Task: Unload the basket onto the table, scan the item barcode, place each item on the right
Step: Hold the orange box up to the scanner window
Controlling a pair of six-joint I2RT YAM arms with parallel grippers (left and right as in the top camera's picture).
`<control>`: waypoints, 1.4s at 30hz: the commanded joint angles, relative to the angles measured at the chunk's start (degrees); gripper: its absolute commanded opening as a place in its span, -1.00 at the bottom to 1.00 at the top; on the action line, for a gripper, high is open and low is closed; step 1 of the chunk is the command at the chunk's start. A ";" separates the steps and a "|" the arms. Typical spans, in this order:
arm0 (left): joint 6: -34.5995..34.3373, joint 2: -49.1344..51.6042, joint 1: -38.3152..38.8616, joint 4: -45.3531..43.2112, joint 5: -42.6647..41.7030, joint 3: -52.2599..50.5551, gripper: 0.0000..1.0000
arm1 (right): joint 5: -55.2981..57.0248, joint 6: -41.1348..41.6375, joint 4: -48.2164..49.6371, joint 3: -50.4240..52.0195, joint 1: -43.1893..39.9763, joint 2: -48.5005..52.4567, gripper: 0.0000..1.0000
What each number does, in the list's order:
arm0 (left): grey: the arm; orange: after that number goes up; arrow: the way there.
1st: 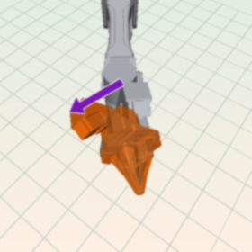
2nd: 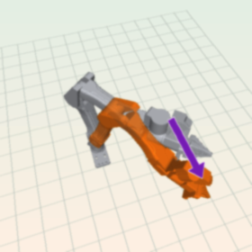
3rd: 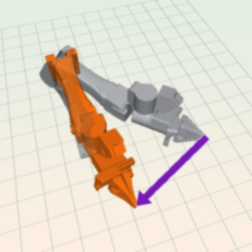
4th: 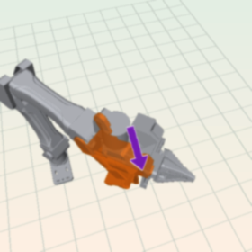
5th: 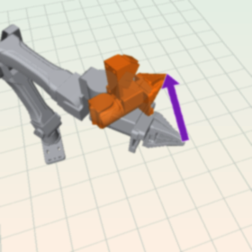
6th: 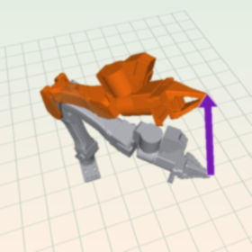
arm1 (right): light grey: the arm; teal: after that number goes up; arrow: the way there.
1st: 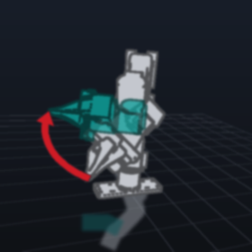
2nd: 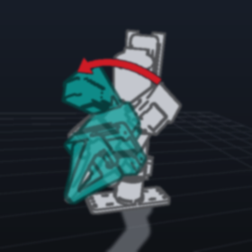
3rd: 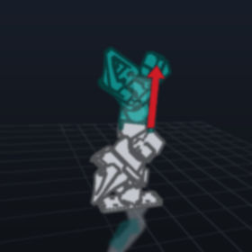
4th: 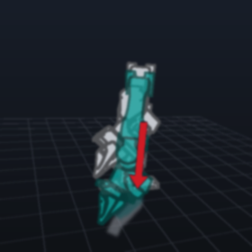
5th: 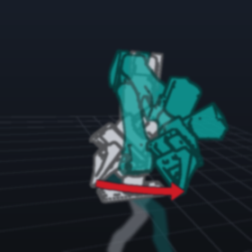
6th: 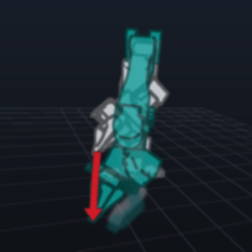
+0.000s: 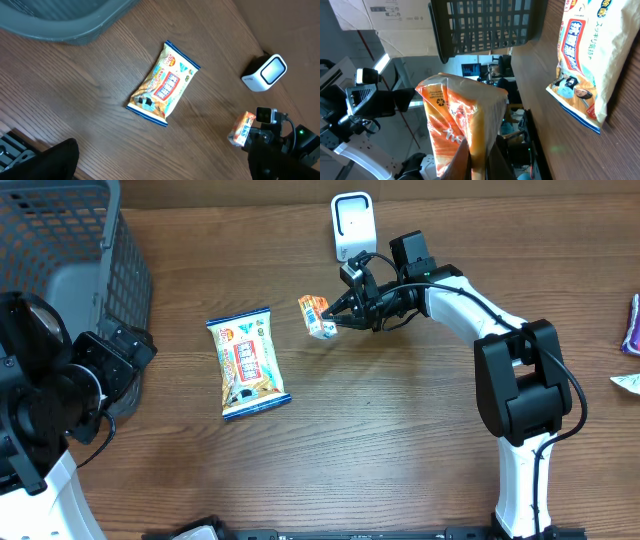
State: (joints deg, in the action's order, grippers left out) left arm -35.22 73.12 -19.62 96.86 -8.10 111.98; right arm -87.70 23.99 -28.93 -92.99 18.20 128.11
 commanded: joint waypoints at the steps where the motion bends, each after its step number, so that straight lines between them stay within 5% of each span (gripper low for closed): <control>1: 0.52 -0.26 -0.35 -0.07 -0.04 0.11 1.00 | -1.81 -0.02 0.35 -1.22 0.17 0.26 -0.93; 9: 0.50 -0.26 -0.35 -0.07 -0.04 0.11 0.99 | 21.46 7.15 1.16 -4.76 -0.07 -0.57 -0.92; 13: 0.50 -0.26 -0.35 -0.07 -0.04 0.11 1.00 | 41.31 4.22 -6.36 -13.70 -0.28 -1.70 -0.92; 16: 0.50 -0.26 -0.35 -0.07 -0.04 0.11 1.00 | 66.66 -0.13 -16.31 -24.70 -0.02 -1.70 -0.92; 19: 0.50 -0.26 -0.35 -0.07 -0.04 0.11 1.00 | 93.18 -12.94 -17.62 -32.39 2.25 -1.70 -0.92; 24: 0.52 -0.26 -0.35 -0.07 -0.04 0.11 1.00 | 116.41 -40.15 -5.84 -32.74 6.86 -0.59 -0.92; 33: 0.52 -0.26 -0.35 -0.07 -0.04 0.11 1.00 | 117.22 -66.58 7.30 -32.63 8.00 5.40 -0.92; 42: 0.52 -0.26 -0.35 -0.07 -0.04 0.11 1.00 | 107.84 -70.99 8.24 -32.13 6.16 8.59 -0.92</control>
State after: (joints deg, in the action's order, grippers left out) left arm -35.22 73.12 -19.62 96.86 -8.10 111.98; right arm 23.53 -43.99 -21.61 -124.86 24.99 136.35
